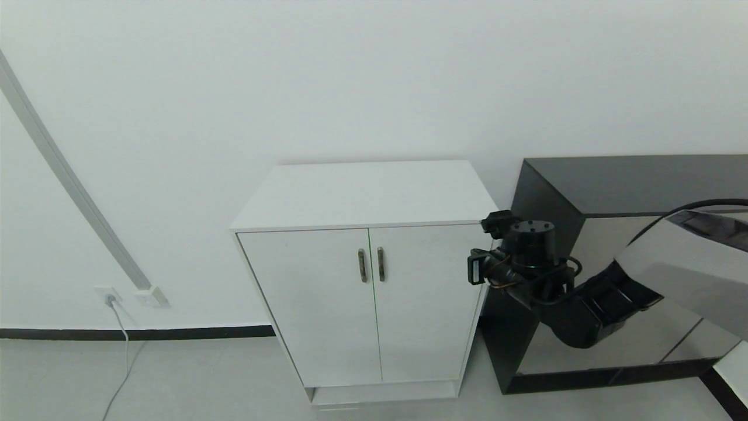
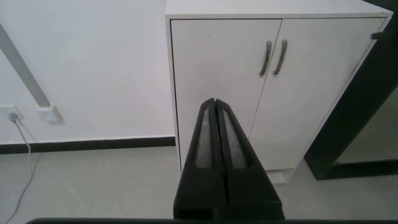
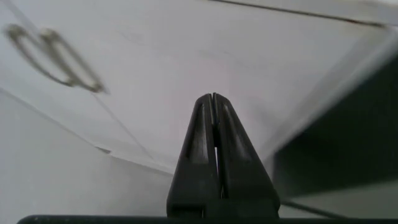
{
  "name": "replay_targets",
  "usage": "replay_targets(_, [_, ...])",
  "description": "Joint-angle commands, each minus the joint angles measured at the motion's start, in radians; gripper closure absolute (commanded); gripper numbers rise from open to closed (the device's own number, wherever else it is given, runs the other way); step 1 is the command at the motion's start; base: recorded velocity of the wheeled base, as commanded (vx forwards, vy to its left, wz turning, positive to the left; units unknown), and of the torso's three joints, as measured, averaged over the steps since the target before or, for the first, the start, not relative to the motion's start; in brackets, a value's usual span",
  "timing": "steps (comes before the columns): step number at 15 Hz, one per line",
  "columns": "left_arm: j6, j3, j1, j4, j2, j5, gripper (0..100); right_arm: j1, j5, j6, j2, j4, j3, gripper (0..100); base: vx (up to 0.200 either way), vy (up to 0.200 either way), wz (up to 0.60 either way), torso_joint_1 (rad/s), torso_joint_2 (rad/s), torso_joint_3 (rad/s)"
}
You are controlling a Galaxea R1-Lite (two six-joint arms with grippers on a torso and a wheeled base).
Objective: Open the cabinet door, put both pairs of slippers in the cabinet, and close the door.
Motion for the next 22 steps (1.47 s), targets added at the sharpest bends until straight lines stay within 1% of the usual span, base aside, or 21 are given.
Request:
replay_targets(1, [0.000, 0.000, 0.000, 0.000, 0.001, 0.001, 100, -0.046, -0.037, 0.000, -0.116, -0.014, 0.123, 100, 0.000, 0.000, 0.00, 0.000, 0.00, 0.000])
replay_targets(2, [0.000, 0.000, 0.000, 0.000, 0.001, 0.001, 100, -0.055, -0.047, 0.000, -0.138, -0.014, 0.152, 100, 0.000, 0.000, 0.00, 0.000, 0.00, 0.000])
replay_targets(3, [0.000, 0.000, 0.000, 0.000, 0.001, 0.001, 100, -0.089, -0.066, 0.000, -0.190, -0.012, 0.218, 100, 0.000, 0.000, 0.00, 0.000, 0.00, 0.000])
replay_targets(6, [0.000, 0.000, 0.000, 0.000, 0.001, 0.001, 100, -0.155, -0.132, -0.002, -0.268, -0.011, 0.326, 100, 0.000, 0.000, 0.00, 0.000, 0.00, 0.000])
replay_targets(7, [0.000, 0.000, 0.000, 0.000, 0.001, 0.001, 100, -0.187, -0.157, -0.002, -0.310, -0.011, 0.379, 100, 0.000, 0.000, 0.00, 0.000, 0.00, 0.000])
replay_targets(10, [0.000, 0.000, 0.000, 0.000, 0.001, 0.001, 100, -0.256, -0.160, -0.002, -0.432, -0.011, 0.522, 100, 0.000, 0.000, 0.00, 0.000, 0.00, 0.000])
replay_targets(14, [0.001, 0.000, 0.000, 0.000, 0.001, 0.001, 100, -0.272, -0.157, -0.006, -0.624, -0.009, 0.697, 100, 0.000, 0.000, 0.00, 0.000, 0.00, 0.000])
replay_targets(15, [0.001, 0.000, 0.000, 0.000, 0.001, 0.001, 100, -0.272, -0.155, -0.006, -0.652, -0.008, 0.717, 100, 0.000, 0.000, 0.00, 0.000, 0.00, 0.000])
replay_targets(16, [0.001, 0.000, 0.000, 0.000, 0.001, -0.001, 100, -0.270, -0.155, -0.006, -0.727, -0.005, 0.777, 100, 0.000, 0.000, 0.00, 0.000, 0.00, 0.000])
replay_targets(22, [0.001, 0.000, 0.000, 0.000, 0.001, -0.001, 100, -0.270, -0.154, -0.038, -0.956, -0.003, 0.968, 100, 0.000, 0.000, 0.00, 0.000, 0.00, 0.000])
